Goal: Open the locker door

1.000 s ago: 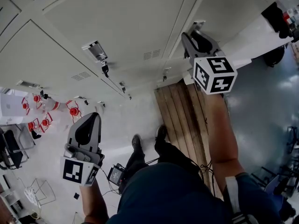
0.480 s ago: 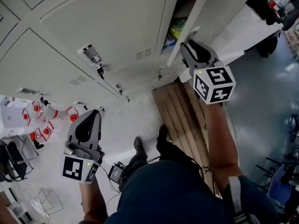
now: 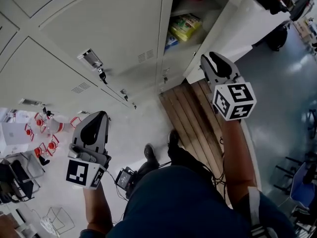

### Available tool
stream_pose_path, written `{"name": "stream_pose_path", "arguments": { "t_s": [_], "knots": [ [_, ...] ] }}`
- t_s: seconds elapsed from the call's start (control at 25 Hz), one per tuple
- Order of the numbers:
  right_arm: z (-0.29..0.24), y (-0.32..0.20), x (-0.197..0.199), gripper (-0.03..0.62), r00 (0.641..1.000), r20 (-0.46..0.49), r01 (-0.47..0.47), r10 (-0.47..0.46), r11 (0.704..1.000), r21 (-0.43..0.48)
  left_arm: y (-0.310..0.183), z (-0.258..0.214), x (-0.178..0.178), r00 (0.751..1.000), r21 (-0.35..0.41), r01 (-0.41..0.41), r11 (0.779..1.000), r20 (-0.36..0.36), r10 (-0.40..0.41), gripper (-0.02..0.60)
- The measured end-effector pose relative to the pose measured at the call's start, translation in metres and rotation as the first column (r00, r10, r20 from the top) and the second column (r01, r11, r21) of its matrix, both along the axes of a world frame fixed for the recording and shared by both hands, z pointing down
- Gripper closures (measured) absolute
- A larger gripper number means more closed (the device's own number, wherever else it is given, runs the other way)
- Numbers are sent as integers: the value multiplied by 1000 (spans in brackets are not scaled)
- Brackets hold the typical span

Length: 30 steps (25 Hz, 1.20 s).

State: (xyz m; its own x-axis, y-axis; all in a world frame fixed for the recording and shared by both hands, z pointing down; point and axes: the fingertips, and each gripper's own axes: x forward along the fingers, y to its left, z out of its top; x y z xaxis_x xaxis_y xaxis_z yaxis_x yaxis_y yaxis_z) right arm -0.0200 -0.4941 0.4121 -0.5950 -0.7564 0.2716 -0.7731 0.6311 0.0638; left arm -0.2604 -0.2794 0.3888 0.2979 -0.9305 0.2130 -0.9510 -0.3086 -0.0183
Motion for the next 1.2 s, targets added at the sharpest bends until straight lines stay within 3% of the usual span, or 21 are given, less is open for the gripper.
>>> {"name": "stream_pose_path", "arguments": {
  "t_s": [0.36, 0.64, 0.92, 1.2],
  "knots": [
    [3, 22, 76, 507, 990, -17, -143, 143, 990, -7, -6, -2, 17, 996, 12, -86, 996, 11, 86, 565],
    [7, 24, 136, 538, 961, -60, -271, 270, 962, -12, -4, -5, 33, 990, 28, -138, 990, 9, 138, 565],
    [8, 16, 177, 539, 939, -56, -341, 339, 939, -31, 2, -15, 42, 985, 44, -172, 984, 24, 171, 565],
    [-9, 32, 184, 537, 935, -19, -355, 354, 935, -30, 11, -30, 43, 981, 73, -191, 979, 32, 189, 565]
  ]
}}
